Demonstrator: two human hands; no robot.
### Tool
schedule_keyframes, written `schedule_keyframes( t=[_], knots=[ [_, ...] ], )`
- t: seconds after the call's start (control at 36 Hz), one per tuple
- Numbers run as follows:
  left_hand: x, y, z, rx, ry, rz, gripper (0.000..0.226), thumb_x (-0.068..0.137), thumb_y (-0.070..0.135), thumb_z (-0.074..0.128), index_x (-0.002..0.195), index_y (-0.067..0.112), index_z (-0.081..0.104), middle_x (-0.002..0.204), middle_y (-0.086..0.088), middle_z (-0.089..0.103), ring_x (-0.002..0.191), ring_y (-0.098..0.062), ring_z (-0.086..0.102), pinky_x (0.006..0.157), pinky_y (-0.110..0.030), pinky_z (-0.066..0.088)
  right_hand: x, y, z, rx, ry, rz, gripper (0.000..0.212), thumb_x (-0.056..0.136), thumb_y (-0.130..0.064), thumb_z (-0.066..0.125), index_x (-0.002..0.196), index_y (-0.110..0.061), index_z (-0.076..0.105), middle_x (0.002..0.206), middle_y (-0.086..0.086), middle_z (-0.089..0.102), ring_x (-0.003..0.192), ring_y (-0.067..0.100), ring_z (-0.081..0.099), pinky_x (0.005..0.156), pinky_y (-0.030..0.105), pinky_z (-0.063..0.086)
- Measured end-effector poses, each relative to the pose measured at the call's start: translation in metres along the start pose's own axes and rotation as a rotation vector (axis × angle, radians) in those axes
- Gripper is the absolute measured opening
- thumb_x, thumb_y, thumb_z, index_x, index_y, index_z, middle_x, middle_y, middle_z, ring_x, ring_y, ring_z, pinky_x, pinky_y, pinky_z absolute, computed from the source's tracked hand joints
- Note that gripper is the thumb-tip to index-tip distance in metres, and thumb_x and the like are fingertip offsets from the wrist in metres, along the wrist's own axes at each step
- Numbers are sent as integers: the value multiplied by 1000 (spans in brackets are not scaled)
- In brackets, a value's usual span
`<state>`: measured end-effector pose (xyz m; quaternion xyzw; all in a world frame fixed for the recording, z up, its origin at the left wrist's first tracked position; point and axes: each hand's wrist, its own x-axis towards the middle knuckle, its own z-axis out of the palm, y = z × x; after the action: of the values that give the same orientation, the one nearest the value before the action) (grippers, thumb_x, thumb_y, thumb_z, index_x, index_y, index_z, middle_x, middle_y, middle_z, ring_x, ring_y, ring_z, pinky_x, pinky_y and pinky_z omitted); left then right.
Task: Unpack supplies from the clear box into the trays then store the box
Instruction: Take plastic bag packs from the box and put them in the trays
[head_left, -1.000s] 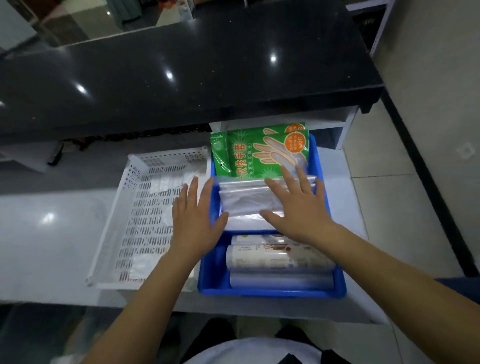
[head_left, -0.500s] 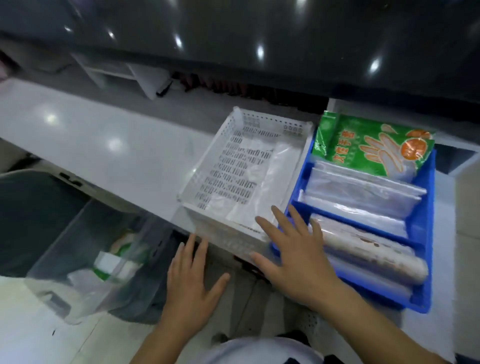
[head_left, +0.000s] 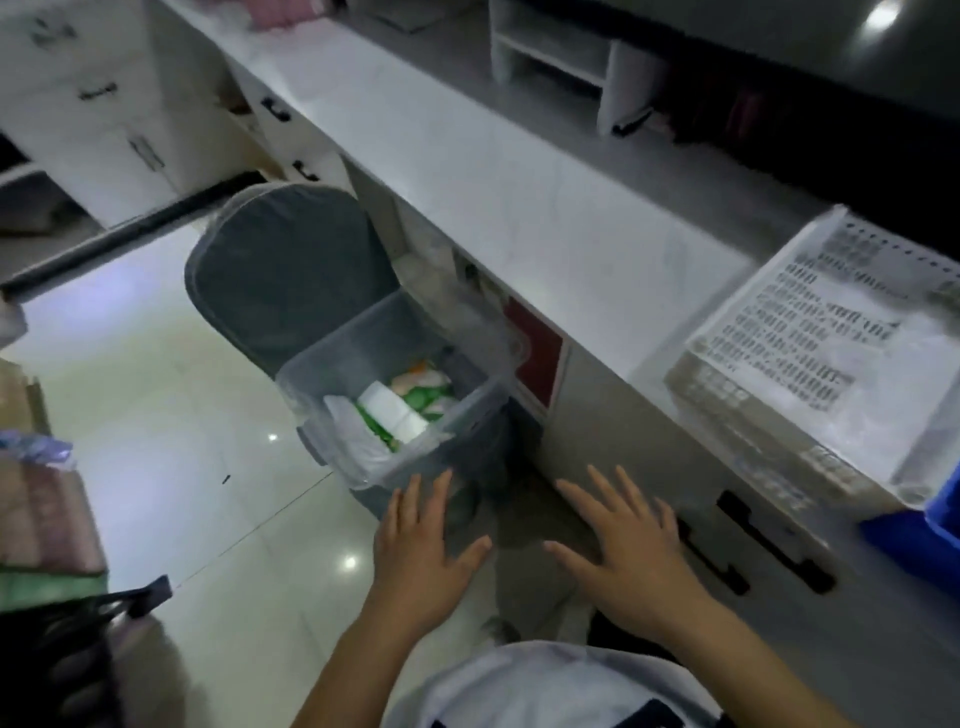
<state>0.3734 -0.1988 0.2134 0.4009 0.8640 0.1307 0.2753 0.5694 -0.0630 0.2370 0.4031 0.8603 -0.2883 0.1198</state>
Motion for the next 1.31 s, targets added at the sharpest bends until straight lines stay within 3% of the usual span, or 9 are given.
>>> schedule_keyframes(
  t=[0.28, 0.56, 0.78, 0.86, 0.92, 1.06, 1.11, 1.19, 1.31],
  knots=[
    [22, -77, -3, -133, -103, -210, 88, 88, 65, 50, 155, 41, -2, 166, 2, -4, 153, -21, -1, 122, -39, 10, 73, -47, 15, -101, -137, -19, 75, 88, -78, 34, 154, -50, 13, 168, -9, -1, 153, 18, -11, 121, 52, 1],
    [88, -141, -65, -111, -167, -447, 86, 89, 62, 54, 156, 38, 6, 167, 3, 2, 152, -21, 4, 121, -43, 15, 258, -104, 41, -167, -228, -182, 74, 90, -67, 41, 155, -38, 20, 168, 1, 7, 153, 27, -2, 118, 61, -1],
    [197, -178, -97, -58, -187, -459, 79, 91, 47, 62, 156, 28, 22, 165, -7, 17, 151, -24, 17, 120, -41, 21, 349, -114, 76, -338, -528, -144, 79, 91, -67, 43, 157, -33, 14, 168, 5, -6, 150, 34, -19, 114, 69, -3],
    [222, -198, -92, -206, -125, -575, 82, 90, 37, 67, 157, 23, 20, 164, -8, 20, 149, -25, 20, 119, -42, 23, 351, -118, 86, -325, -560, -190, 80, 92, -64, 45, 157, -31, 15, 168, 6, -3, 152, 31, -15, 116, 67, -3],
    [234, -209, -89, -456, -42, -734, 82, 90, 27, 67, 157, 22, 20, 162, -8, 23, 146, -26, 27, 116, -42, 29, 354, -126, 92, -294, -543, -227, 80, 91, -64, 46, 157, -33, 15, 168, 4, 1, 153, 29, -9, 117, 64, -3],
    [260, -230, -77, -1056, 31, -1124, 69, 92, 23, 61, 153, 25, 29, 149, -10, 43, 128, -29, 46, 107, -44, 40, 391, -159, 103, -93, -594, -179, 82, 87, -61, 60, 156, -32, 24, 166, 6, 17, 150, 28, 20, 118, 52, 21],
    [267, -234, -71, -1225, 20, -1162, 60, 93, 20, 58, 149, 25, 38, 135, -3, 54, 119, -25, 54, 103, -47, 46, 409, -172, 110, 58, -613, -112, 84, 84, -55, 68, 154, -27, 31, 161, 10, 30, 143, 29, 34, 113, 41, 32],
    [274, -237, -66, -1296, 21, -1146, 53, 91, 12, 53, 142, 25, 48, 126, -3, 63, 111, -24, 62, 93, -44, 54, 436, -192, 127, 294, -594, -3, 77, 80, -41, 79, 146, -19, 45, 147, 9, 50, 129, 27, 51, 93, 28, 40],
    [273, -241, -61, -1295, 57, -1120, 56, 88, 8, 53, 141, 28, 50, 128, -2, 62, 107, -21, 63, 80, -37, 56, 472, -217, 161, 484, -662, 224, 82, 78, -33, 82, 148, -17, 41, 144, 10, 52, 119, 27, 59, 95, 39, 53]
  ],
)
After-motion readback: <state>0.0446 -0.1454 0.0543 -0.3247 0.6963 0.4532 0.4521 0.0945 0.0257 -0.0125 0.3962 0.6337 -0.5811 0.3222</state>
